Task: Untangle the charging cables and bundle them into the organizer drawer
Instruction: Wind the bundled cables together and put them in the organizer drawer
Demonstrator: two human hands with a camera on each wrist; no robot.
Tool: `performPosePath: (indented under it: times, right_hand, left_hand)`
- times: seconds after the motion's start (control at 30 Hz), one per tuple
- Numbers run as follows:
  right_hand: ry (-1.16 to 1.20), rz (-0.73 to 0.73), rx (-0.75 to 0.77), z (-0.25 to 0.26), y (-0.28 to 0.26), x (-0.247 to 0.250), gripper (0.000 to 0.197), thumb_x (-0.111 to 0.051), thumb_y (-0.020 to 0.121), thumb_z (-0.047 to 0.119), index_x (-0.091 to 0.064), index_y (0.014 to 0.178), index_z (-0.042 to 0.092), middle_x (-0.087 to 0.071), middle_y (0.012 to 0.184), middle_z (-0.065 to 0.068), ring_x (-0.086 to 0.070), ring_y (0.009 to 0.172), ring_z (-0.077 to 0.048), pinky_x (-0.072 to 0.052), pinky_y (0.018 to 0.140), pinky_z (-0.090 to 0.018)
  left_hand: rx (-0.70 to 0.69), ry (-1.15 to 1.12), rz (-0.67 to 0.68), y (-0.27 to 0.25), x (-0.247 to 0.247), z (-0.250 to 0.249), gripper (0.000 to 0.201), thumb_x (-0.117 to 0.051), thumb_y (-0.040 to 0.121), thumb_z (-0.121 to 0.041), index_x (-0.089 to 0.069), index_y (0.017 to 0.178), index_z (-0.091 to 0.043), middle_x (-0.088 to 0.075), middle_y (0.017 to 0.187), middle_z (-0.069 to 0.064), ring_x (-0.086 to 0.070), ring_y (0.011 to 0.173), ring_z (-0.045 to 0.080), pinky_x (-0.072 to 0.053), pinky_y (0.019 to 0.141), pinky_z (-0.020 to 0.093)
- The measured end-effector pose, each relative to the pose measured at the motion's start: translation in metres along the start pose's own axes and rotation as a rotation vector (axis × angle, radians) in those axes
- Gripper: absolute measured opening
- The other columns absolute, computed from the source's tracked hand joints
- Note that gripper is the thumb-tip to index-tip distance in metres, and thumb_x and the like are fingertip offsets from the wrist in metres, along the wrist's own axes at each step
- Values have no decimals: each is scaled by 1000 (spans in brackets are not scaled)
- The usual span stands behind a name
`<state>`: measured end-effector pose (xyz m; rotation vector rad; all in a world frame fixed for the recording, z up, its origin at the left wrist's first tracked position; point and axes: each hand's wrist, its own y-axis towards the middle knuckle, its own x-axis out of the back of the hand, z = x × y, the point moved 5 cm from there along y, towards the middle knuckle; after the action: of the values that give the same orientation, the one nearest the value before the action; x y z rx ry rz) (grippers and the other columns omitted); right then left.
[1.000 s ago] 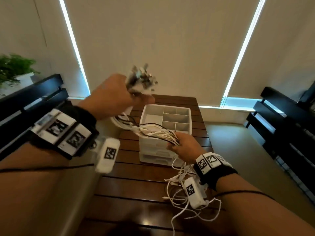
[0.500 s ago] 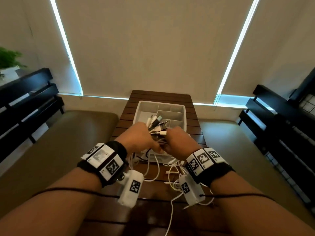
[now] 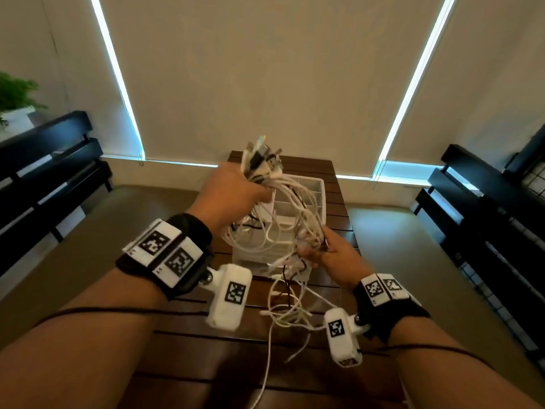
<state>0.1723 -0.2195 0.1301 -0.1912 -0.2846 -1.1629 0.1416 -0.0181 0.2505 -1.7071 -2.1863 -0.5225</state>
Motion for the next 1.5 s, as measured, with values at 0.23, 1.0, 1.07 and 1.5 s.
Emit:
performPosePath:
  times: [0.23, 1.0, 1.07, 1.5]
  right_hand:
    - [199, -335, 59, 11, -6, 25, 11, -64, 89, 18, -62, 78, 21, -70, 77, -4, -65, 77, -25, -53, 72, -37]
    - [61, -393, -61, 33, -14, 38, 29, -59, 85, -3, -74, 79, 21, -71, 72, 2, -62, 65, -12, -49, 55, -21]
    - [-10, -378, -6, 33, -19, 36, 22, -65, 85, 4, -73, 77, 22, -69, 67, 4, -62, 63, -8, -48, 55, -17]
    - [-111, -158, 6, -12, -36, 16, 11, -65, 88, 28, -57, 91, 35, -64, 85, 2, -63, 79, -11, -56, 81, -44]
  left_hand:
    - [-162, 6, -96, 8, 30, -68, 9, -76, 75, -10, -68, 72, -8, -53, 56, -2, -45, 39, 4, -33, 34, 13]
    - [-251, 9, -206, -3, 45, -112, 8, -78, 73, -10, -73, 77, -6, -64, 64, 3, -54, 55, 15, -41, 46, 21]
    - [-225, -17, -214, -2, 48, -112, 8, -79, 73, -10, -71, 73, -8, -61, 59, 0, -51, 50, 13, -38, 38, 16]
    - [-231, -82, -212, -3, 46, -121, 15, -80, 72, -7, -67, 66, -12, -56, 52, -6, -48, 44, 10, -36, 41, 19]
